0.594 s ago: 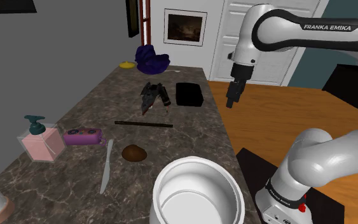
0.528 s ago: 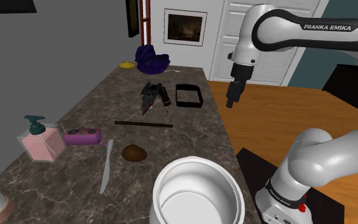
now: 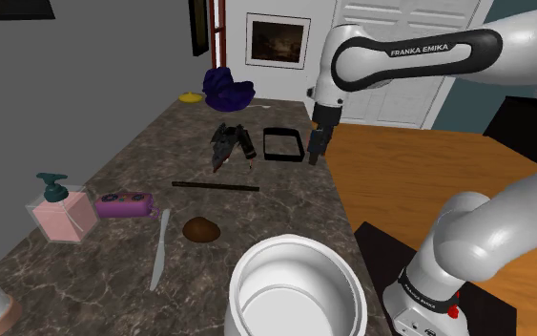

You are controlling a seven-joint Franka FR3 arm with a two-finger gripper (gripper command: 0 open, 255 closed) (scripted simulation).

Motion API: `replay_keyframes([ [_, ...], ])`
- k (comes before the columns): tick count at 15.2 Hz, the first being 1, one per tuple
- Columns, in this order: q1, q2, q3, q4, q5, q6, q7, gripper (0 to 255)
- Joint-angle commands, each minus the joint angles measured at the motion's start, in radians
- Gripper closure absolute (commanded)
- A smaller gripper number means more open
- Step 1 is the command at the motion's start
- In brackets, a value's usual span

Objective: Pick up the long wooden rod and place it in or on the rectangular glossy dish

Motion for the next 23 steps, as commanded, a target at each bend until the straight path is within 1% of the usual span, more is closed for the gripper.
replay_keyframes([
  [1,0.015,0.067,0.009,0.027,0.001,0.045,-0.020,0],
  [6,0.044,0.255,0.028,0.131,-0.004,0.138,-0.071,0],
  [12,0.074,0.477,0.056,0.290,-0.022,0.211,-0.122,0],
  [18,0.105,0.696,0.084,0.488,-0.055,0.245,-0.160,0],
  [23,0.137,0.883,0.105,0.687,-0.093,0.241,-0.187,0],
])
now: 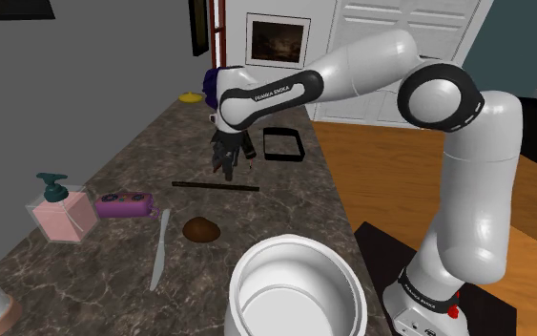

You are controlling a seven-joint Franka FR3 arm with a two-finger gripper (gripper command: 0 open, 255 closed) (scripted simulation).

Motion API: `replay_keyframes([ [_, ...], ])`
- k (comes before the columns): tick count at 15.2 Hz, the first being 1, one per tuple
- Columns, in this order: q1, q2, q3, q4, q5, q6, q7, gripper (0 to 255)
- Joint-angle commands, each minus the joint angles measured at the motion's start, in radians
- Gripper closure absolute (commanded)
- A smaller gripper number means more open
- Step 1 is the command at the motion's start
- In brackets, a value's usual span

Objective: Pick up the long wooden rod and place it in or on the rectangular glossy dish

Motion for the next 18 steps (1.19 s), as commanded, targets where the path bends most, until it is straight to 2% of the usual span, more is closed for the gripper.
replay_keyframes([
  [1,0.016,0.084,0.008,0.088,-0.017,0.000,-0.009,0],
  [3,0.031,0.156,0.013,0.174,-0.032,-0.012,-0.019,0],
  [11,0.033,0.194,0.012,0.129,-0.036,0.071,-0.017,0],
  [18,0.033,0.195,0.012,0.130,-0.036,0.071,-0.017,0],
])
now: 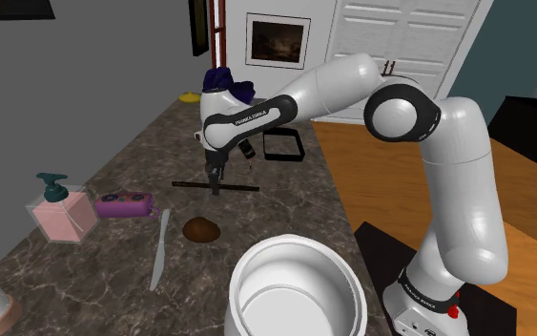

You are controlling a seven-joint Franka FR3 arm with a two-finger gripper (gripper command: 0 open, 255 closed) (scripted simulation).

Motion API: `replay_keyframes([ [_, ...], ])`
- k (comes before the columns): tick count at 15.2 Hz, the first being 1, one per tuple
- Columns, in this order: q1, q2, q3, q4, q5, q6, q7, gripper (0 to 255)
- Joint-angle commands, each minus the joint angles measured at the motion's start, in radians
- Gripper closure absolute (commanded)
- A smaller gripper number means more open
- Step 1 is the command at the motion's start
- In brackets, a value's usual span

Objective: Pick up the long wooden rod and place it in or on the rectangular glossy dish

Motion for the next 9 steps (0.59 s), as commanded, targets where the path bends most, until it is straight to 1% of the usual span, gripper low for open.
replay_keyframes([
  [1,0.000,0.000,0.000,0.000,0.000,0.000,0.000,255],
  [9,0.001,-0.006,0.001,-0.007,0.000,0.002,0.002,255],
])
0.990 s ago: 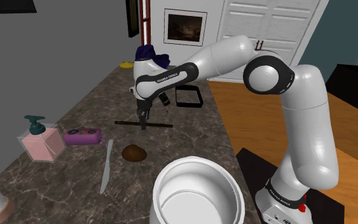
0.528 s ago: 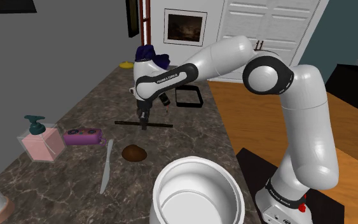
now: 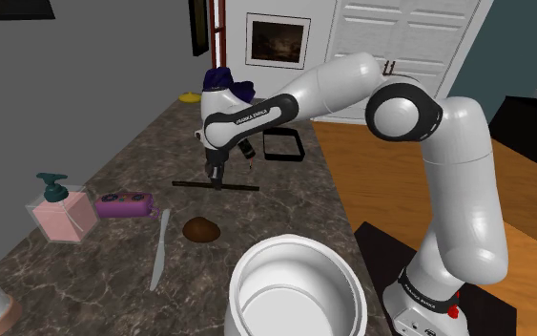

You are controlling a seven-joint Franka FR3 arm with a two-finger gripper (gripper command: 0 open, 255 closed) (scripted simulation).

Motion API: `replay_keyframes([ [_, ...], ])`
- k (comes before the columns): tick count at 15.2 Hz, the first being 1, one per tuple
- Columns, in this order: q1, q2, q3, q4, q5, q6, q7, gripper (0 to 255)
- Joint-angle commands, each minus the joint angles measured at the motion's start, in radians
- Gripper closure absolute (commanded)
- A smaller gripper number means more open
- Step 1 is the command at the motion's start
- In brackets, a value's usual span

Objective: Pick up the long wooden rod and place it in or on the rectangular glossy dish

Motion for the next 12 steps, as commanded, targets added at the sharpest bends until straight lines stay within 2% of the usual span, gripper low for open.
replay_keyframes([
  [1,0.001,0.009,0.001,0.005,0.001,-0.003,-0.002,255],
  [12,0.000,-0.044,0.004,0.074,0.006,-0.125,-0.003,255],
])
